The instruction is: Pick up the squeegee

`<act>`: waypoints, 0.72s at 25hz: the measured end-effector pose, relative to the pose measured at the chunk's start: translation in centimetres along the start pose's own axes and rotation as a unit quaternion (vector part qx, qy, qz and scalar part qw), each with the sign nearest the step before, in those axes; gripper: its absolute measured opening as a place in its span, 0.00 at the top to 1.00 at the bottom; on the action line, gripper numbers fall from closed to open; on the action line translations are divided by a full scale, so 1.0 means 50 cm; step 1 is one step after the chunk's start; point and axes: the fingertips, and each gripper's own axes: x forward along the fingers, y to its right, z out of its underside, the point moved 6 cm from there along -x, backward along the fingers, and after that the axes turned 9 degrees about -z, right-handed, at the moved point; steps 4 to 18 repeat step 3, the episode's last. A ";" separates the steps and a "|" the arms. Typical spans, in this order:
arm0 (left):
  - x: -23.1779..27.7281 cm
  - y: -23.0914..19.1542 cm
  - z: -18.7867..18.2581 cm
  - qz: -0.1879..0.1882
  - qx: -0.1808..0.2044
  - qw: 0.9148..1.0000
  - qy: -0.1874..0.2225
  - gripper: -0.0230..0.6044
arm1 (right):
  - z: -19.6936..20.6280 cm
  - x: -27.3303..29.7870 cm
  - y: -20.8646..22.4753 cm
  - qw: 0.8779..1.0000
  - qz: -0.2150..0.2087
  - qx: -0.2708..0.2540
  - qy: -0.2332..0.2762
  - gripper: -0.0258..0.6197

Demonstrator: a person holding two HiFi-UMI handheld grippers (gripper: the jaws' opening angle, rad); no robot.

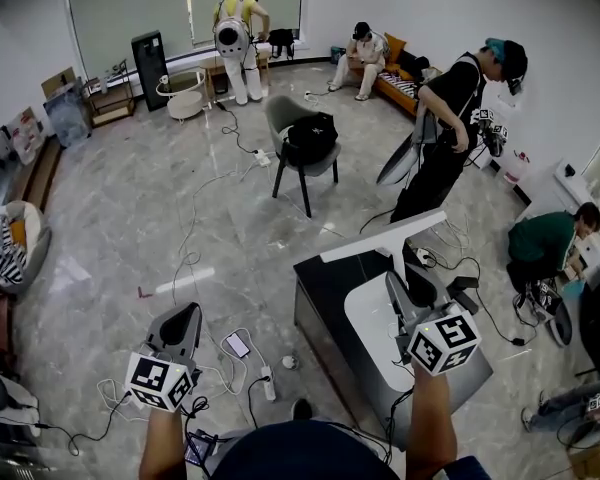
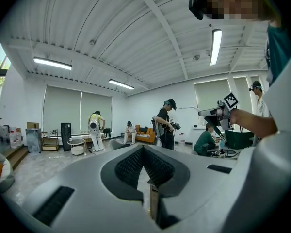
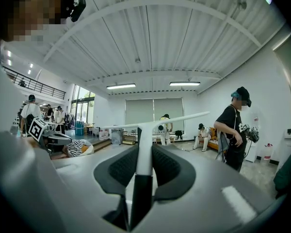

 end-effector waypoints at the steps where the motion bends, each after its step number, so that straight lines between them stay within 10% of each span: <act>1: -0.002 -0.001 0.002 -0.001 0.000 1.000 -0.001 0.95 | 0.002 0.002 -0.002 1.000 -0.001 0.000 -0.002 0.81; 18: -0.004 -0.003 0.006 -0.002 -0.002 1.000 -0.003 0.95 | 0.007 0.006 -0.005 1.000 -0.004 0.000 -0.006 0.81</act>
